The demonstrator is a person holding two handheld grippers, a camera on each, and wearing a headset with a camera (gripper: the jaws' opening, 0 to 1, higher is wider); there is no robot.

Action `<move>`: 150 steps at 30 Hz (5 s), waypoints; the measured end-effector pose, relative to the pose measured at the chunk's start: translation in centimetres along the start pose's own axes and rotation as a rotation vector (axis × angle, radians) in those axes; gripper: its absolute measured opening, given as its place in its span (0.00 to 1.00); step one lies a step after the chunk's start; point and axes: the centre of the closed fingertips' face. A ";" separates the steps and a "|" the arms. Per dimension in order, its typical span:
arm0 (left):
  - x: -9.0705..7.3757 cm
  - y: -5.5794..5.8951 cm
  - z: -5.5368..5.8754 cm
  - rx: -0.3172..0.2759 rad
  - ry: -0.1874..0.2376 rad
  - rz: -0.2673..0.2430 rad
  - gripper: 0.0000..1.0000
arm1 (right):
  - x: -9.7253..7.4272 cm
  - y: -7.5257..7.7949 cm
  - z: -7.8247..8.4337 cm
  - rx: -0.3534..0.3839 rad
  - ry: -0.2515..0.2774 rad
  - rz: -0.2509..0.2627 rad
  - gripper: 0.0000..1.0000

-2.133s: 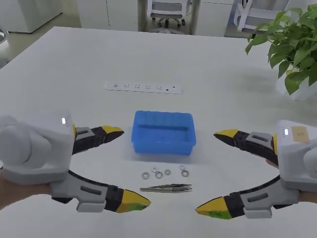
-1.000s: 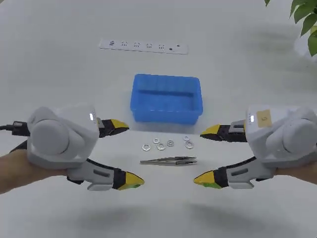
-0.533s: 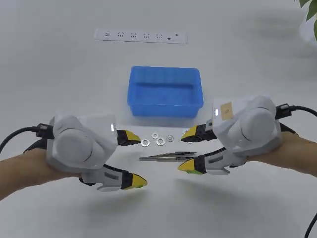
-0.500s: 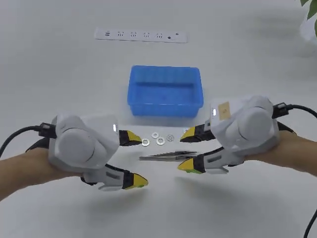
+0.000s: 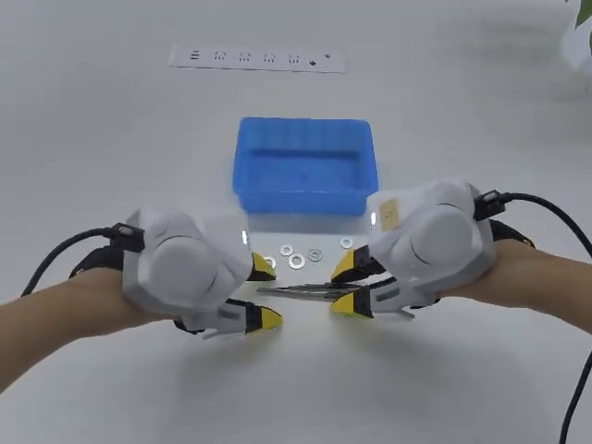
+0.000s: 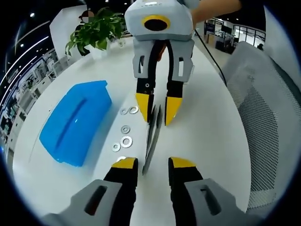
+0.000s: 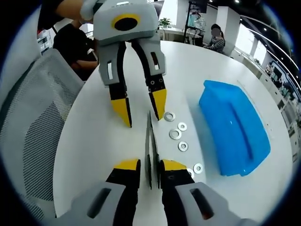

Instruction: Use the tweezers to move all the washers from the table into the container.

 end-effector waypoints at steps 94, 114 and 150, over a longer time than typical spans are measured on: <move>-6.4 3.7 -11.3 0.073 0.423 0.021 0.05 | -3.3 -0.3 -2.8 -0.017 0.283 0.195 0.21; -7.1 -1.1 -9.3 0.029 0.417 -0.088 0.05 | -4.2 1.3 -0.8 0.050 0.276 0.273 0.35; -6.4 -0.9 -8.8 0.020 0.348 0.072 0.05 | -0.2 3.4 -5.6 0.046 0.339 0.129 0.27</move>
Point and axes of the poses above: the centre of the closed fingertips' face, and the gripper's own axes: x roughly forward along the fingers, y roughly to its right, z roughly out of its underside, and after that the axes turned 5 degrees about -x, right-handed
